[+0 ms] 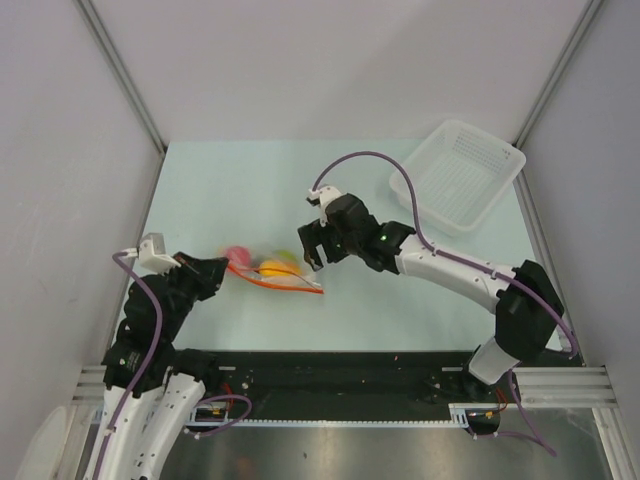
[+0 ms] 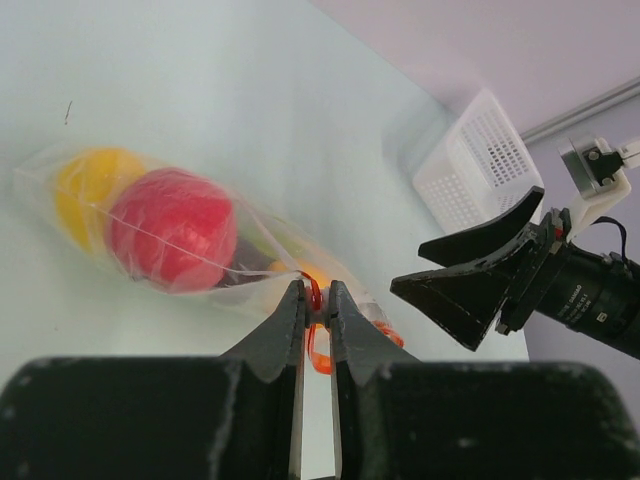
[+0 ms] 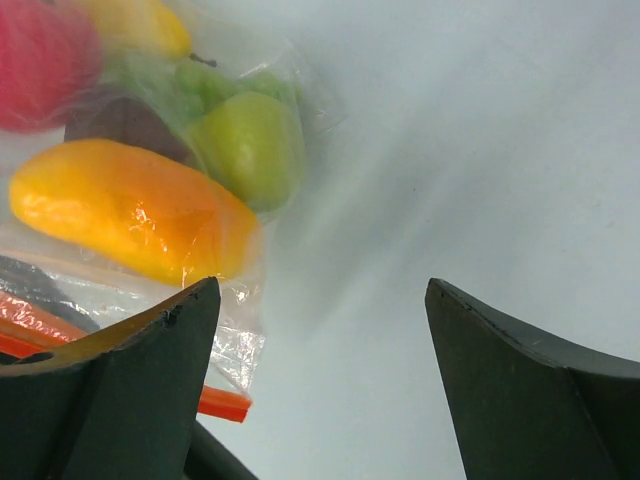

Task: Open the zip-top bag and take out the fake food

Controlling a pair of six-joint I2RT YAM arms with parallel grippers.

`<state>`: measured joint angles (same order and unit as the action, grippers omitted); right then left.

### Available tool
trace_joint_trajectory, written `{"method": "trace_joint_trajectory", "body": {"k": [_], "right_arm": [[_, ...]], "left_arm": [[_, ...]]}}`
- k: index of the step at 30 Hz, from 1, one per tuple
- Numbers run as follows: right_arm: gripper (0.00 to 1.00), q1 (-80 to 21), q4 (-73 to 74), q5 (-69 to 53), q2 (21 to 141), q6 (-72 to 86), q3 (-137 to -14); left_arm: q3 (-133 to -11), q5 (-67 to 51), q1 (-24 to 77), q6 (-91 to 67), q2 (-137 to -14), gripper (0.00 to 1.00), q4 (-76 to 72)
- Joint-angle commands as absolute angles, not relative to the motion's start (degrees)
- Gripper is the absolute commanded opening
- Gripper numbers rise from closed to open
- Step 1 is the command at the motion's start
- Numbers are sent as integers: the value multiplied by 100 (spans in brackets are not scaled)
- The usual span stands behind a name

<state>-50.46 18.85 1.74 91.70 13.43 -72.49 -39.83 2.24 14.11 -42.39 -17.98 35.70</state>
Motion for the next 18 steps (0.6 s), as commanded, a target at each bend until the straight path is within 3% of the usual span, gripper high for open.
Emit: {"method": "trace_joint_trajectory", "body": {"k": [1,5,10,15,18], "right_arm": [[89,-5369,1952,704,8711,484,-7559],[94,-5958,1539,292,8490,18,-7392],[93,-6275,1397,483,8780,61,-7576],[85,-6337,1441,835,9219,-122,-7866],[72,-6337,1459,958,9421,-193,-8006]], "left_arm": [[-4280,53,1380,-4096,-1837,0,3480],[-4307,53,1380,-4087,-1854,0,3524],[-4359,53,1380,-4069,-1890,0,3533],[-4377,-105,1380,-4087,-1916,0,3559],[-4395,-123,1380,-4104,-1907,0,3586]]}}
